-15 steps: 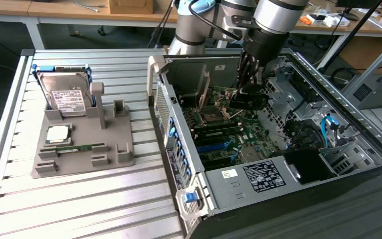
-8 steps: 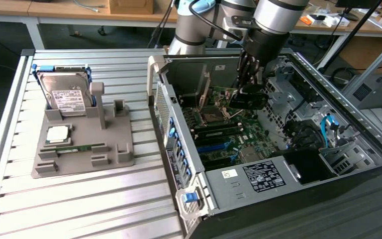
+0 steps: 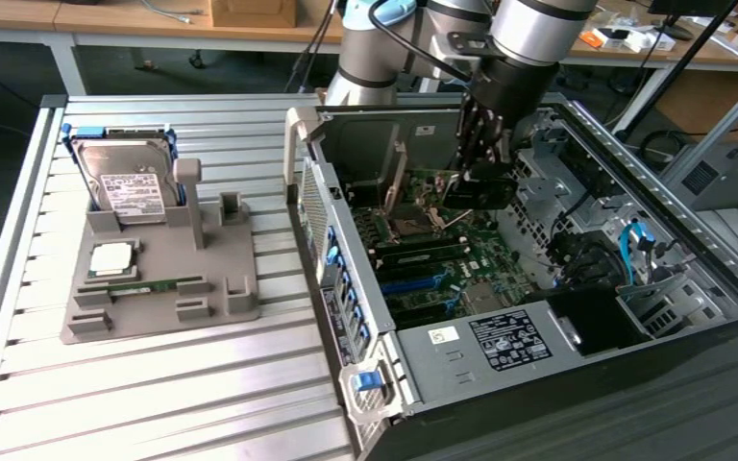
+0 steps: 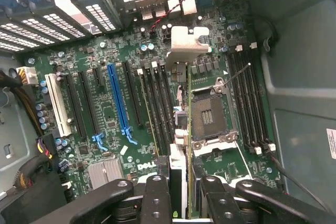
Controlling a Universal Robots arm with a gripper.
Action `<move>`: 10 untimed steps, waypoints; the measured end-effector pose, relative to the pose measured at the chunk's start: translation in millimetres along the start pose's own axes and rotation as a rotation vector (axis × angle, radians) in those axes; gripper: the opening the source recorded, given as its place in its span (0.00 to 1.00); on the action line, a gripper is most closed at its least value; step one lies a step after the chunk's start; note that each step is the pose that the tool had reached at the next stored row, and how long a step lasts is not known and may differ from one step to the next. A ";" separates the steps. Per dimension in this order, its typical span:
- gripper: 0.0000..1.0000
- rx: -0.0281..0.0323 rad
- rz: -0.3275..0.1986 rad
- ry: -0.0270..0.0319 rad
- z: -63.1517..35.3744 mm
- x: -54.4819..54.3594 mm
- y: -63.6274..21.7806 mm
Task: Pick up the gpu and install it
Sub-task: 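Insert the gpu into the slot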
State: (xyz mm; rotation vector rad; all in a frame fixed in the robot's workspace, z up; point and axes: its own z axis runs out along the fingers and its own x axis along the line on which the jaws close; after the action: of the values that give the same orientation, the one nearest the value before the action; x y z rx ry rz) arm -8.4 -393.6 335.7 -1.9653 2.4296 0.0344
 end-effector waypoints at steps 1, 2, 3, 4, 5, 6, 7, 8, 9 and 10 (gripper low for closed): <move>0.27 -0.0003 -0.011 0.0001 0.0 0.0 0.0; 0.27 -0.0005 -0.019 0.0001 0.0 0.0 0.0; 0.27 -0.0007 -0.026 0.0002 0.0 0.0 0.0; 0.27 -0.0009 -0.036 0.0002 0.0 0.0 0.0; 0.27 -0.0013 -0.052 0.0004 0.0 0.0 0.0; 0.27 -0.0015 -0.060 0.0004 0.0 0.0 0.0; 0.27 -0.0016 -0.063 0.0004 0.0 0.0 0.0; 0.27 -0.0017 -0.066 0.0004 0.0 0.0 0.0; 0.27 -0.0019 -0.072 0.0005 0.0 0.0 0.0; 0.27 -0.0021 -0.079 0.0005 0.0 0.0 0.0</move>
State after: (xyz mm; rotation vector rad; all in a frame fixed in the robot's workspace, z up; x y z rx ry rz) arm -8.4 -393.6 335.7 -2.0604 2.3505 0.0355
